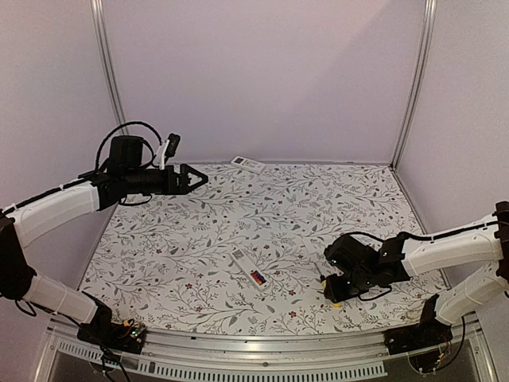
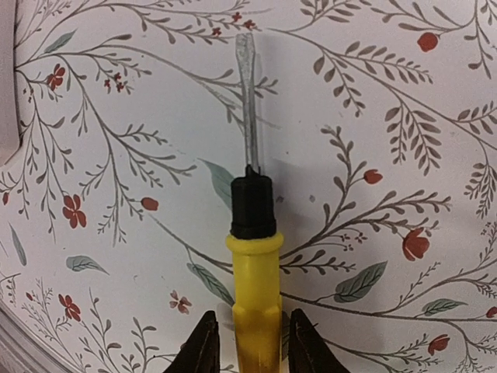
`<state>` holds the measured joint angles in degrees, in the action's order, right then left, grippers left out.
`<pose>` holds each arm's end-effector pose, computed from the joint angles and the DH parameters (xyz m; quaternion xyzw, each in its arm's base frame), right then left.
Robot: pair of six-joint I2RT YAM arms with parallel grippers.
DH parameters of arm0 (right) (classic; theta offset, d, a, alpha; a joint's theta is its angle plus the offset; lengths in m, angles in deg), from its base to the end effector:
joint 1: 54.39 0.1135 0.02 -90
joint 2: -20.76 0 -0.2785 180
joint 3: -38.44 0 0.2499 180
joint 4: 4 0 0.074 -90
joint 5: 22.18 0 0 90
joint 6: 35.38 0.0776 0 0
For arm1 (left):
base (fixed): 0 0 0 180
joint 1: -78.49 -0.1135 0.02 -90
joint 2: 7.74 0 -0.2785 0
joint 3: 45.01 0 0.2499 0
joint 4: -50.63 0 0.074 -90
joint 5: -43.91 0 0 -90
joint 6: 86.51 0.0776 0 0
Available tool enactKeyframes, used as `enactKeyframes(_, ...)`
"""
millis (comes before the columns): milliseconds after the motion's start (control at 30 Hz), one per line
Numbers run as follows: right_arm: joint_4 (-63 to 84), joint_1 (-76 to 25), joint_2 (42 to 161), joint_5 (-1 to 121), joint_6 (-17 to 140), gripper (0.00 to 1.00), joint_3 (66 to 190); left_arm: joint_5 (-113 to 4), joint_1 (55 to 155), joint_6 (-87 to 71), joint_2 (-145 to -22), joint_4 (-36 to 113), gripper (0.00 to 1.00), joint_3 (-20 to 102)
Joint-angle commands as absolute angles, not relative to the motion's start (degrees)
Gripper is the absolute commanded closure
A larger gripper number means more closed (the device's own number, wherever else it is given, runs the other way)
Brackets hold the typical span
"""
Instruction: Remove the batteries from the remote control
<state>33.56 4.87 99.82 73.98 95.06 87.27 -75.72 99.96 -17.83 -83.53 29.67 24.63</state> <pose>0.1299 0.2022 0.1212 -0.1500 0.9684 0.1130 0.1643 0.2893 -0.1550 0.2922 0.1345 0.8246 -0.3871 0.3900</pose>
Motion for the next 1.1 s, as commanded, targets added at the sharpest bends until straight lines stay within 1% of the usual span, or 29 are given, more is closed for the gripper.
enactKeyframes(0, 35.5, 5.5, 101.0, 77.4, 96.6, 0.71, 88.4, -76.4, 99.5, -18.3, -84.1, 30.7, 0.02, 23.8)
enactKeyframes(233, 35.8, 6.2, 102.7, 78.9, 97.3, 0.79, 89.7, -76.3, 99.6, -18.5, -84.1, 30.9, 0.03, 23.6)
enactKeyframes(333, 35.5, 6.3, 102.1, 79.2, 96.9, 0.87, 90.4, -77.1, 99.6, -18.6, -84.2, 31.2, 0.03, 23.5)
enactKeyframes(433, 35.0, 6.3, 100.7, 79.5, 95.8, 0.91, 92.0, -77.4, 99.9, -18.5, -84.2, 31.4, 0.03, 23.5)
enactKeyframes(600, 30.2, 6.7, 98.1, 79.5, 91.4, 0.93, 96.3, -79.6, 101.5, -18.6, -84.4, 33.6, 0.04, 22.5)
enactKeyframes(700, 25.5, 6.8, 98.8, 78.1, 86.4, 0.93, 100.0, -82.3, 103.9, -18.7, -85.5, 35.5, 0.04, 22.2)
enactKeyframes(900, 20.1, 7.6, 107.6, 77.7, 77.2, 0.94, 111.6, -87.8, 106.1, -20.4, -87.8, 39.8, 0.04, 21.7)
enactKeyframes(1067, 18.6, 8.6, 115.7, 76.2, 70.9, 0.95, 120.2, -90.4, 106.3, -22.2, -88.9, 42.0, 0.03, 20.9)
